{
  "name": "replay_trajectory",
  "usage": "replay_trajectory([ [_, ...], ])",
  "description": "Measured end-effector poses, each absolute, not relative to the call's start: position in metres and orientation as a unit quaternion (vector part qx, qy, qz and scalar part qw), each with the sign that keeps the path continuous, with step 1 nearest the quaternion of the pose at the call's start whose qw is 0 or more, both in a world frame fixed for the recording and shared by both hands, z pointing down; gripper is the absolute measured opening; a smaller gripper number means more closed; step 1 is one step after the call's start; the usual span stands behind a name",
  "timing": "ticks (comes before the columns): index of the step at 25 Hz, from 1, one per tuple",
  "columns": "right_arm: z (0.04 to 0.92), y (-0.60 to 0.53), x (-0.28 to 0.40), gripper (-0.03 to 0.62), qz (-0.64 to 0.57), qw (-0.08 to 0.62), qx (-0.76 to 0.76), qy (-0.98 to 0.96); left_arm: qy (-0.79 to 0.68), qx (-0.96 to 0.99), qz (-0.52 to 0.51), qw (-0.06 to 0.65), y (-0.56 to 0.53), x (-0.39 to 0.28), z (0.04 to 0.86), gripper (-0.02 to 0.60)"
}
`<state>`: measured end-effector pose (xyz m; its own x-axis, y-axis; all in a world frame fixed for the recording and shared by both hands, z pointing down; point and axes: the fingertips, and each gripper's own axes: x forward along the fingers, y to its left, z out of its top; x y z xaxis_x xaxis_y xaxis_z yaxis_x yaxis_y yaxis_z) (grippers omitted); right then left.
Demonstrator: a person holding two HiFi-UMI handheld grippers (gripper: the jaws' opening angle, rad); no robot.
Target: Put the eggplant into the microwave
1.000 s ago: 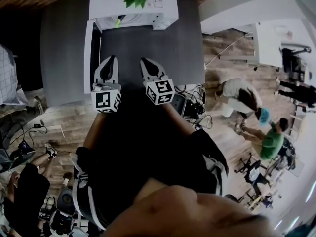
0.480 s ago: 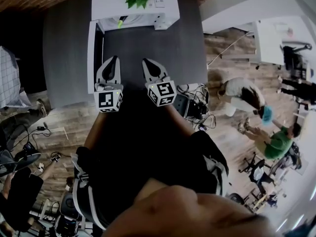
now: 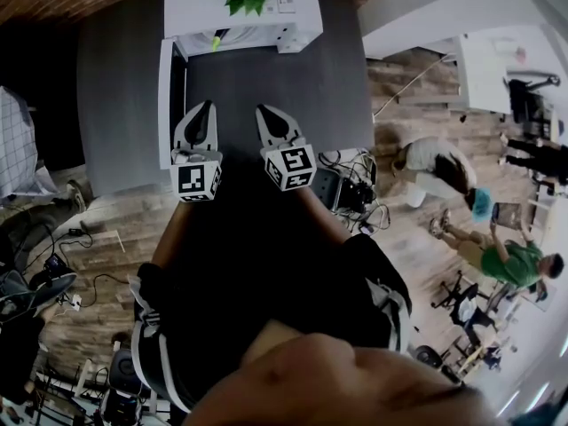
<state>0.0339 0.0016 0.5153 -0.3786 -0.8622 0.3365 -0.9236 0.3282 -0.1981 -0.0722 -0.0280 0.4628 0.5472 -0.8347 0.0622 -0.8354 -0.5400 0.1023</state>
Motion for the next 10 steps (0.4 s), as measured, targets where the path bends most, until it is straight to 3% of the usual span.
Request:
replay_trajectory([
  [10, 0.5148, -0.0021, 0.0325, 0.031, 0.183, 0.081, 0.547, -0.813, -0.474, 0.879, 0.009, 0.061, -0.0321, -0.0718, 0.4621, 0.037],
])
